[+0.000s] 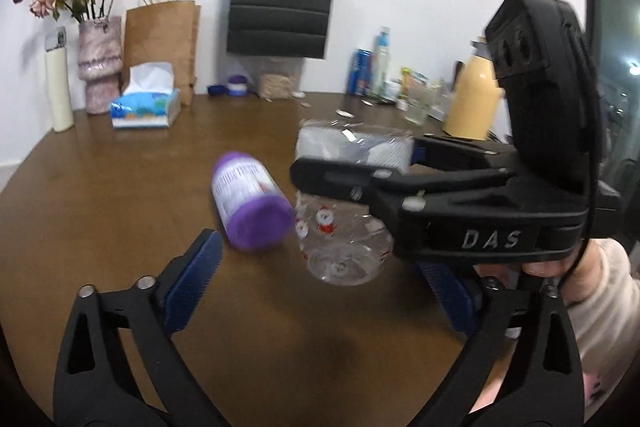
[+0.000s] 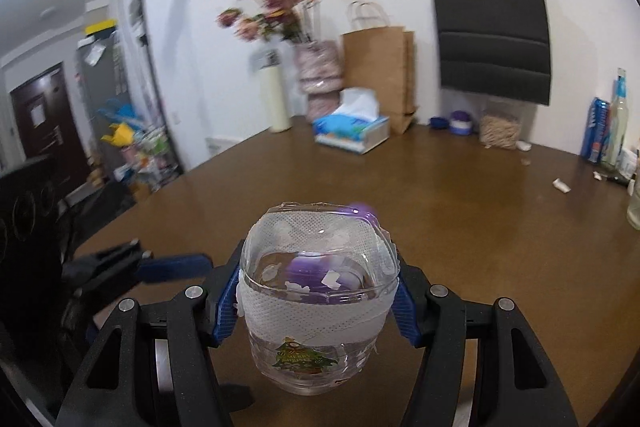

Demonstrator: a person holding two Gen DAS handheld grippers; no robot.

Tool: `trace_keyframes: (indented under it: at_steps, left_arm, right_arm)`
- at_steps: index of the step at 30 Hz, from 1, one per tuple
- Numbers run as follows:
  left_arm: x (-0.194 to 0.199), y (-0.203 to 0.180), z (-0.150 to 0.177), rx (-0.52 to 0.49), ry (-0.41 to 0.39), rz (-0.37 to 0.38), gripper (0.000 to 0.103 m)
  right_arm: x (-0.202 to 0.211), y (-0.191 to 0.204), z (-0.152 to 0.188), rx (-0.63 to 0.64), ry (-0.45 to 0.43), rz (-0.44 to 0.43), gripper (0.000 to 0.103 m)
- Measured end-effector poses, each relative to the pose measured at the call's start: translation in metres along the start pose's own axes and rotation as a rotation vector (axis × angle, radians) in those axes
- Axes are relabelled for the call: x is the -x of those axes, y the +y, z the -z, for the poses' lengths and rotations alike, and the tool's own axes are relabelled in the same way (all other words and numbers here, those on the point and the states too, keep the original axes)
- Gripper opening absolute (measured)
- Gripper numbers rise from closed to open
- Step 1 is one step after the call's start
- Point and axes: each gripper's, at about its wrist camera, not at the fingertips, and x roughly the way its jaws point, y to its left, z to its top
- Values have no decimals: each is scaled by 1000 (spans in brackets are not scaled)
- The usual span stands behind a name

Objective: Flip cup upright
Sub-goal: 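Carry the cup with the right tool while the left tool opens and withdraws, then lower the cup upright onto the table and open the right tool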

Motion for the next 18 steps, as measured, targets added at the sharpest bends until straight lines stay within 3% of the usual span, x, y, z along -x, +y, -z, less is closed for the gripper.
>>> trace_keyframes:
  at_steps: [5,9,13,18]
  left_arm:
    - [12,-19,31,-58,32,-40,99]
    - [10,-14,42,1,45,-86,99]
    - [5,-12,48,-6,43,-159,99]
    - [10,-10,47,31,2,-129,99]
  right_arm:
    - [9,27,37,62,26,-38,67]
    - [6,38,53,88,48,-31,70]
    - [3,31,59,65,55,-16,80]
    - [10,28,57,65,34,11,81]
